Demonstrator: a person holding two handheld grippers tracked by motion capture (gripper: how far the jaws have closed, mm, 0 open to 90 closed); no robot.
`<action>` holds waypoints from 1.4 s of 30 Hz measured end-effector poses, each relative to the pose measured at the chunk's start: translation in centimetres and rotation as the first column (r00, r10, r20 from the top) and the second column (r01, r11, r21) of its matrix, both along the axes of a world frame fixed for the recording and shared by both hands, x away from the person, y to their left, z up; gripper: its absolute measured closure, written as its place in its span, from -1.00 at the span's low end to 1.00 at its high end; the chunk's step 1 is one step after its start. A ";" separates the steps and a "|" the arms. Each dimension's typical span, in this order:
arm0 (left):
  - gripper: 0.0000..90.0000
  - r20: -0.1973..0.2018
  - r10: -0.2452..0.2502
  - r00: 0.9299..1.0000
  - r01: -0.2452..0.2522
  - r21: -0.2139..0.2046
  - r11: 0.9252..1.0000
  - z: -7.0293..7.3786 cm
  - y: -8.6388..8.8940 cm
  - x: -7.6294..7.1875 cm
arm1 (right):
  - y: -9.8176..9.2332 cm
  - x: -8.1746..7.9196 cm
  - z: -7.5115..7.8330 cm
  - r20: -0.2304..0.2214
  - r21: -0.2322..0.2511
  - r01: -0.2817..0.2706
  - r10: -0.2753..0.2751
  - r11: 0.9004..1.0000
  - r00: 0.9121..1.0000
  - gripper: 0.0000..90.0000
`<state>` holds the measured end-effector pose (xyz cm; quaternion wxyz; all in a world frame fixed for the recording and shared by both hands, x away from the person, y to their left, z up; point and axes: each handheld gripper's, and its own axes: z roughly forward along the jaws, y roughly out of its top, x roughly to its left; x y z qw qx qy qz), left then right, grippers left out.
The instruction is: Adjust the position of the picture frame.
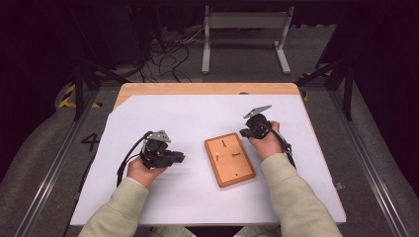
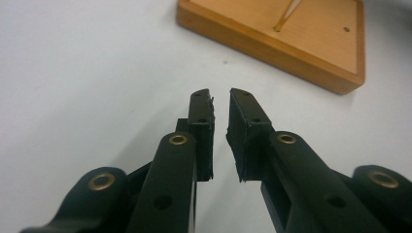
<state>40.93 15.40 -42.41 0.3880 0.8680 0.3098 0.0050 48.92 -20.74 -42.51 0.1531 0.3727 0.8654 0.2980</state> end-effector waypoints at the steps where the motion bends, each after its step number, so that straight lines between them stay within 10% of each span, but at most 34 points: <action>1: 0.76 0.001 0.008 1.000 -0.008 0.000 1.000 -0.1 0.4 0.0 | 0.1 0.3 -0.2 -0.006 -0.001 -0.005 0.005 1.000 1.000 1.00; 12: 0.76 -0.015 0.073 0.997 -0.073 -0.005 0.997 -0.6 2.4 -0.6 | 3.3 1.0 -0.4 -0.023 -0.063 -0.116 0.115 0.991 0.993 1.00; 18: 0.76 -0.016 0.085 0.996 -0.085 -0.001 0.996 -0.8 2.6 -0.5 | 6.8 0.6 -0.5 -0.027 -0.057 -0.229 0.228 0.972 0.973 1.00; 25: 0.82 -0.063 0.072 0.995 -0.071 0.015 0.997 -1.4 2.4 0.0 | 11.1 -0.8 -0.6 -0.032 -0.053 -0.424 0.423 0.904 0.906 1.00; 31: 0.94 -0.123 0.022 0.992 -0.016 0.048 0.999 -2.0 1.5 0.0 | 9.8 -2.5 1.7 0.092 -0.040 -0.348 0.350 0.937 0.932 1.00; 42: 0.99 -0.189 -0.084 0.978 0.098 0.069 0.993 -2.8 -0.2 -0.4 | -0.9 -7.3 3.3 0.173 0.176 -0.217 0.187 0.960 0.967 1.00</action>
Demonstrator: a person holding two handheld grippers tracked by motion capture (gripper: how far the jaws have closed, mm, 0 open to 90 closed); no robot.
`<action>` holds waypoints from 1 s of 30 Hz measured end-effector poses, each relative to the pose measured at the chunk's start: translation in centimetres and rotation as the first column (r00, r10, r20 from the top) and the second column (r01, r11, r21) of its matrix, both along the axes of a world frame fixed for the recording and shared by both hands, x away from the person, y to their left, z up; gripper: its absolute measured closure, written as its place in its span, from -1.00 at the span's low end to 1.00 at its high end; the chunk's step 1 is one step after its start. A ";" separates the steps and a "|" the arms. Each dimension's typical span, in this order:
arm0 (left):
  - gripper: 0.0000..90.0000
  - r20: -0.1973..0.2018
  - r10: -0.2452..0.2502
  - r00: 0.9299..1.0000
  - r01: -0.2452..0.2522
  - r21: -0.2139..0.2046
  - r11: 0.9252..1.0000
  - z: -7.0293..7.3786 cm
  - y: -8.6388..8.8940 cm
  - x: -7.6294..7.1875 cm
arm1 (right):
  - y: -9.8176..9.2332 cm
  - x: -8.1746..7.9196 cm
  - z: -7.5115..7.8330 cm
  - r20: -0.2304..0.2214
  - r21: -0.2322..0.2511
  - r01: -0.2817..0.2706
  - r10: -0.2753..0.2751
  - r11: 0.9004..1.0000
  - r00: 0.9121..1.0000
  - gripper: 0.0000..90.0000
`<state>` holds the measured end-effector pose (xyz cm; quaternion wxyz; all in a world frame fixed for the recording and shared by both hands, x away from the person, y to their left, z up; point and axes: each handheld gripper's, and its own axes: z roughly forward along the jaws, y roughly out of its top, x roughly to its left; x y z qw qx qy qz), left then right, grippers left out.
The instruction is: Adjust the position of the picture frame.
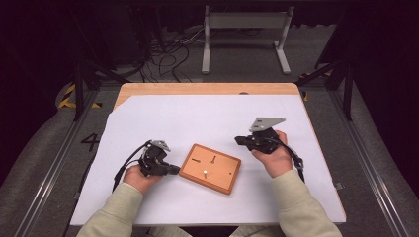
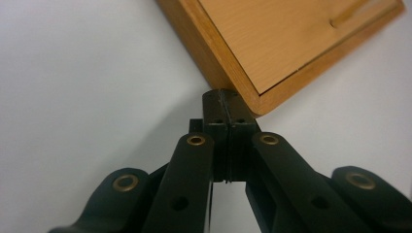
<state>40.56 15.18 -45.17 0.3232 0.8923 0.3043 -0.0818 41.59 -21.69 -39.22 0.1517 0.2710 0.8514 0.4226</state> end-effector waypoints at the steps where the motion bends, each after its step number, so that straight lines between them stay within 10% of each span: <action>1: 0.99 -0.006 -0.028 1.000 0.028 -0.003 1.000 0.0 -0.4 -0.1 | 0.0 0.0 0.0 0.000 0.000 0.000 0.000 1.000 1.000 1.00; 7: 0.99 -0.035 -0.123 0.992 0.123 0.002 0.992 0.1 -3.0 -1.1 | -3.7 -1.6 -0.3 -0.051 0.000 0.047 -0.047 0.999 0.998 1.00; 16: 0.94 -0.037 -0.197 0.980 0.197 -0.003 0.980 0.1 -5.2 -1.5 | -4.0 -3.1 0.4 -0.056 -0.010 0.017 -0.018 1.000 0.998 0.95; 24: 0.53 0.002 -0.060 0.998 0.060 -0.041 0.997 1.6 -2.9 -0.5 | -2.4 -4.7 0.8 -0.059 -0.032 -0.084 0.082 0.996 0.995 0.78; 30: 0.29 0.055 0.050 0.997 -0.045 -0.091 0.995 2.6 -1.4 -0.4 | -0.9 -5.7 1.0 -0.046 -0.066 -0.118 0.115 0.991 0.992 0.57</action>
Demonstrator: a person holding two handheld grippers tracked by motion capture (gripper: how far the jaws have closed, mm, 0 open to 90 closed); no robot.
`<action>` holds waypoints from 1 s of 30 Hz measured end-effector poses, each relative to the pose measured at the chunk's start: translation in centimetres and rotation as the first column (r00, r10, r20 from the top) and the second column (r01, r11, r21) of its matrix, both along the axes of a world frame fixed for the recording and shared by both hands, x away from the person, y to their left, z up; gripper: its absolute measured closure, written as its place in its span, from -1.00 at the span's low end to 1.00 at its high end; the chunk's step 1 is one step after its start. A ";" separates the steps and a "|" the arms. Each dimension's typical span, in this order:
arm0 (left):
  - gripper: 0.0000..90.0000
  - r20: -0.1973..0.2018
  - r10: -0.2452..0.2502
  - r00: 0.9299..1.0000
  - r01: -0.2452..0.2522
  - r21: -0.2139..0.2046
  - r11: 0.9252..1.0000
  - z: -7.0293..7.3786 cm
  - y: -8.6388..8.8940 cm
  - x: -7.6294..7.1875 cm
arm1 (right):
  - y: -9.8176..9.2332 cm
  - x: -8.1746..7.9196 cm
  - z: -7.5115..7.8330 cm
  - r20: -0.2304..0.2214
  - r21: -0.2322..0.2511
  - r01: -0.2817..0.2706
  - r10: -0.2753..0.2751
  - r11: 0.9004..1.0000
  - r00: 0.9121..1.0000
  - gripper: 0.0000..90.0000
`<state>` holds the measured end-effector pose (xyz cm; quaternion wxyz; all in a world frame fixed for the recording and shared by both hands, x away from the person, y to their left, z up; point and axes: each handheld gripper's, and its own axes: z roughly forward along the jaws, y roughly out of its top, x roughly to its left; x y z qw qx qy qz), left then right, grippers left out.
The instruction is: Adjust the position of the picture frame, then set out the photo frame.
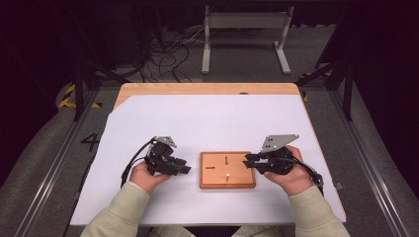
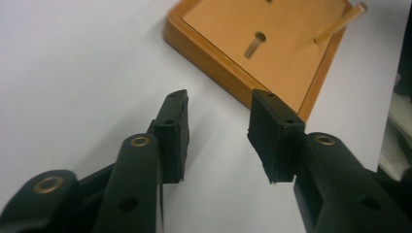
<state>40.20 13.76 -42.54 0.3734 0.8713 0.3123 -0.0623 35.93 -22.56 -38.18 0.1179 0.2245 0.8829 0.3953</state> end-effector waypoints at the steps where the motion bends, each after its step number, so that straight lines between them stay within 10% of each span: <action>1: 0.28 0.003 0.007 1.000 -0.007 -0.010 1.000 0.2 0.2 0.0 | 0.2 -0.1 0.0 0.000 -0.002 0.000 0.000 1.000 1.000 0.51; 15: 0.05 0.034 0.053 0.998 -0.052 -0.024 0.998 0.6 0.9 0.4 | 3.5 -1.7 -0.4 0.008 -0.037 -0.099 0.100 0.994 0.995 0.23; 30: 0.01 0.021 0.031 0.999 -0.031 0.002 1.000 0.0 0.2 0.6 | 5.8 -1.0 -4.1 -0.001 -0.130 -0.224 0.226 0.966 0.974 0.58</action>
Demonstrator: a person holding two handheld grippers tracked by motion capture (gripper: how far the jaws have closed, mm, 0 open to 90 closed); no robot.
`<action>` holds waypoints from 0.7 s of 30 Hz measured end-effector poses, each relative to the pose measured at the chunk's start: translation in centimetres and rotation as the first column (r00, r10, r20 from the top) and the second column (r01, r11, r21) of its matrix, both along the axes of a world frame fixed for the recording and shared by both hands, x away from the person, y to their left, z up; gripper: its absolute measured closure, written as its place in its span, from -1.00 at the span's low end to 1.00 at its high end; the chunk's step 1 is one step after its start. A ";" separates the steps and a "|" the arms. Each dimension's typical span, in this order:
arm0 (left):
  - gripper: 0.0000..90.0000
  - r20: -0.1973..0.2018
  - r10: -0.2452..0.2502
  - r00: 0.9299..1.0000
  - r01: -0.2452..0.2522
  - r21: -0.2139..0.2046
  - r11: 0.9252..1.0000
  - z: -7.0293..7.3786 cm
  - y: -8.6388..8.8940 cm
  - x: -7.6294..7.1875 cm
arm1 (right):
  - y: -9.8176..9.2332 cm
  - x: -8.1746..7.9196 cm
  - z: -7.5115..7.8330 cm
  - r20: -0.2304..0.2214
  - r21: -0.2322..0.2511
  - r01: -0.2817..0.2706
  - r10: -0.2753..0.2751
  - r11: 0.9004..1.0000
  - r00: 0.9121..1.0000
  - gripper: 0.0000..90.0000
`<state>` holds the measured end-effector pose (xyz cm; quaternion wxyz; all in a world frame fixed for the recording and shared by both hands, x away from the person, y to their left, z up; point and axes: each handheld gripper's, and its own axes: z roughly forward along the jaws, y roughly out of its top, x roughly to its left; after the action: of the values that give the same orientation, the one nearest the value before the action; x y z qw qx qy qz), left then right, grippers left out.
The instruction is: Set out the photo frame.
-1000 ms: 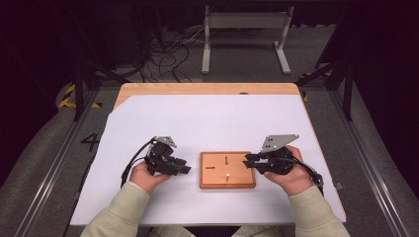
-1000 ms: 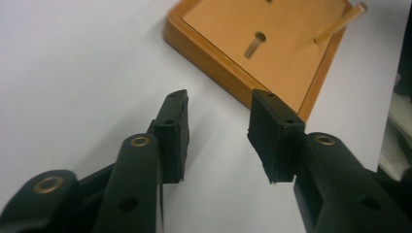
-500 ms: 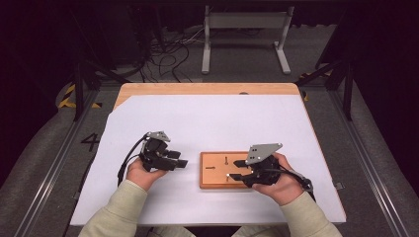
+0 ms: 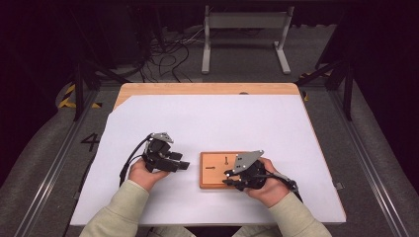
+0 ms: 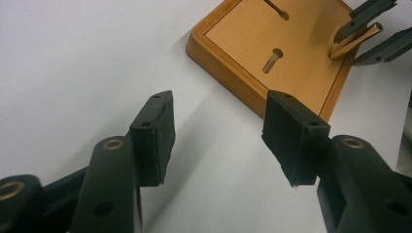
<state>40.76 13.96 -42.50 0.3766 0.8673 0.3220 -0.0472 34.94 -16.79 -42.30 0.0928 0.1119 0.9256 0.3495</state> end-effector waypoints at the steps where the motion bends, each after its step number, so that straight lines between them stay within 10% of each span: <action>1: 0.01 -0.005 -0.002 1.000 0.002 0.001 1.000 0.0 0.0 0.0 | 0.1 0.0 -0.1 0.008 0.001 -0.006 0.006 1.000 1.000 0.62; 16: 0.00 -0.015 -0.015 1.000 0.015 0.004 1.000 -0.3 -0.6 0.2 | 0.5 -0.9 -0.1 0.133 -0.064 -0.020 0.028 0.998 0.991 0.79; 21: -0.04 -0.020 -0.025 1.000 0.025 0.002 1.000 -0.3 -1.1 0.4 | 0.9 -1.9 -0.2 0.224 -0.121 -0.019 0.046 0.992 0.974 0.75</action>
<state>41.17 12.86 -42.83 0.3719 0.8712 0.3149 -0.0600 33.02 -15.89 -42.52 0.1982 0.0507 0.9298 0.3059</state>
